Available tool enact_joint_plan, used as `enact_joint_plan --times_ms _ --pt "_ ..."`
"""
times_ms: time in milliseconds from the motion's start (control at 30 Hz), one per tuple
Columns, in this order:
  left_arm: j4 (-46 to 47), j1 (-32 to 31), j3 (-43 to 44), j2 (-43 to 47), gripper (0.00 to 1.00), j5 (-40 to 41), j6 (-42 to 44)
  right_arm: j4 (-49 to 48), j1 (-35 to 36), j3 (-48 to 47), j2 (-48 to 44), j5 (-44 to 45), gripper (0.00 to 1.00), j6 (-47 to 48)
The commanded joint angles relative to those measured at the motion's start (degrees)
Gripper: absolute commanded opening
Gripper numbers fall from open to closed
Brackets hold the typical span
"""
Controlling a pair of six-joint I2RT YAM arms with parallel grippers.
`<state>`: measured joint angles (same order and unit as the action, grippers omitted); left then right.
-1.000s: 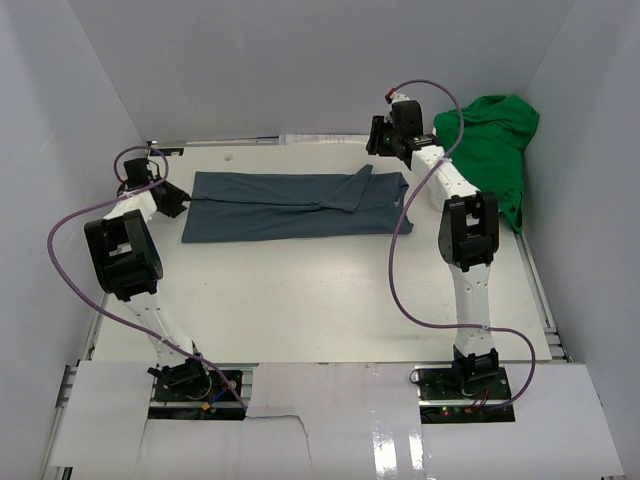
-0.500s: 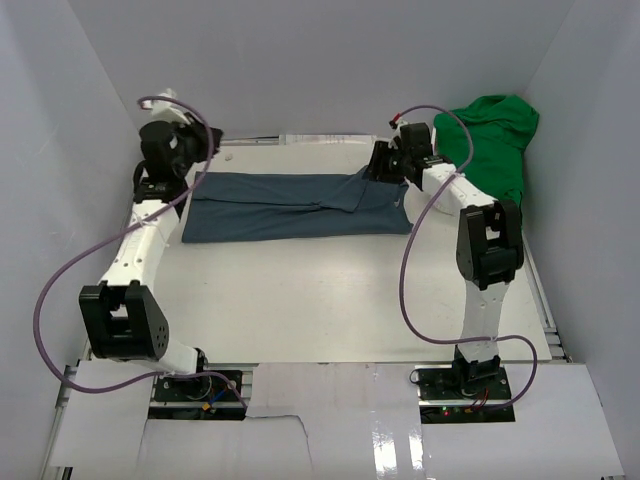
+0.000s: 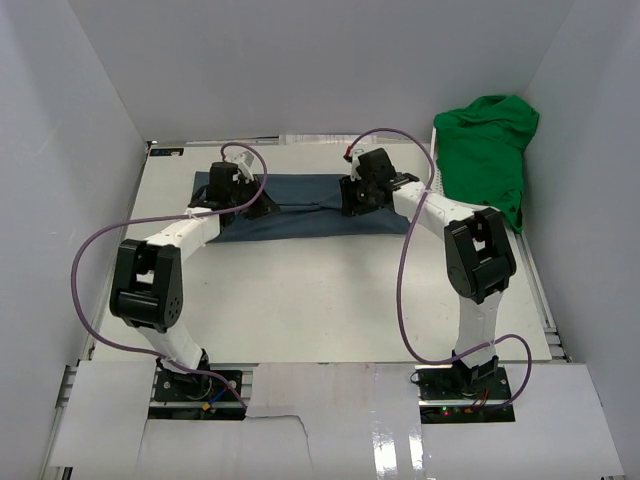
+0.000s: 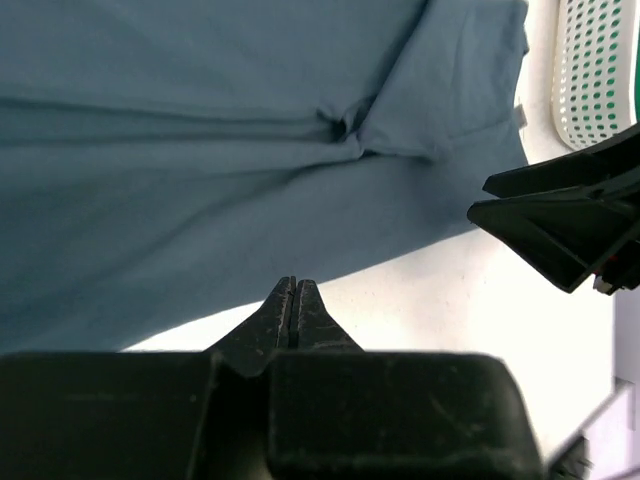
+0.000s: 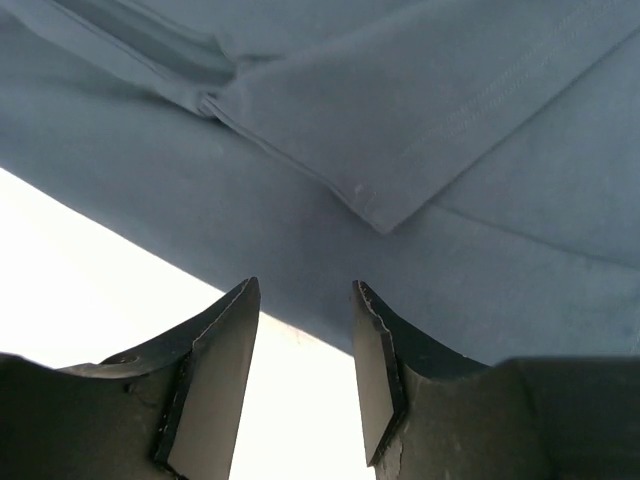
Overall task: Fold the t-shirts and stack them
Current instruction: Fold the other side of the tshirt into a rectangle
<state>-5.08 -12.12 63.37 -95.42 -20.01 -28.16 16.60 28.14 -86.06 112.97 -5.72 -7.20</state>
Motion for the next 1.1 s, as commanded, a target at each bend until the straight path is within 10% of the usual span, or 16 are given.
enact_joint_plan --times_ms 0,1067 --pt "2.1 0.0 1.8 -1.9 0.0 -6.4 -5.0 0.9 -0.3 -0.5 -0.6 3.8 0.47 2.1" --pt "4.0 -7.1 5.8 -19.7 0.0 -8.6 -8.8 3.7 -0.3 -13.7 12.6 5.2 0.44 2.5"
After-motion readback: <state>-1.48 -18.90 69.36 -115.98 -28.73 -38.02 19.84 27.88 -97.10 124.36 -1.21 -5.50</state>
